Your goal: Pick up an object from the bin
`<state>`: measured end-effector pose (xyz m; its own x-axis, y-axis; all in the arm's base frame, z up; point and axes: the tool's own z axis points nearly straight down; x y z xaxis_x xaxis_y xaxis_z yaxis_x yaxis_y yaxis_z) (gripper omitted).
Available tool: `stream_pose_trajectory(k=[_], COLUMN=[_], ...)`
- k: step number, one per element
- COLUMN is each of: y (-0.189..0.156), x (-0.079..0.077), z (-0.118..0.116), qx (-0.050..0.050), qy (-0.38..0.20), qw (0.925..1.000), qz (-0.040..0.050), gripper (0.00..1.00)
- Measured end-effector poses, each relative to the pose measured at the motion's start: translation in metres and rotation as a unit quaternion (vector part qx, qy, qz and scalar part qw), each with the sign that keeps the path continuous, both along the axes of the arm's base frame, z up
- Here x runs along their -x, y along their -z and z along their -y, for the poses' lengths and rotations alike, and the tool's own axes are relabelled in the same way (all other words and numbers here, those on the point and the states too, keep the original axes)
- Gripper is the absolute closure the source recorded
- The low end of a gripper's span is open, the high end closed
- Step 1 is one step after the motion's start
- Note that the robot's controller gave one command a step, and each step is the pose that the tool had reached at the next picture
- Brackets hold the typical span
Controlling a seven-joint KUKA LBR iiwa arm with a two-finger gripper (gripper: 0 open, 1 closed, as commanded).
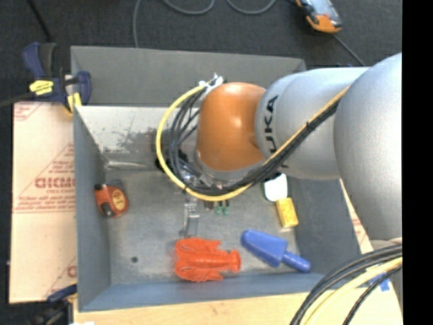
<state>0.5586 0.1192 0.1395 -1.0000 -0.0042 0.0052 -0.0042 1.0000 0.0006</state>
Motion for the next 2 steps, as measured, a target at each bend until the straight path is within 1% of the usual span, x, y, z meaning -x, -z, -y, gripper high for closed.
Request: stream_pose_trajectory(k=[1, 2], y=[-0.004, -0.052], x=[-0.002, -0.018], z=[0.0, 0.002], qx=[0.0, 0.0], qy=[0.001, 0.035], qw=[1.0, 0.9994], qz=[0.0039, 0.0023], gripper=[0.0, 0.0])
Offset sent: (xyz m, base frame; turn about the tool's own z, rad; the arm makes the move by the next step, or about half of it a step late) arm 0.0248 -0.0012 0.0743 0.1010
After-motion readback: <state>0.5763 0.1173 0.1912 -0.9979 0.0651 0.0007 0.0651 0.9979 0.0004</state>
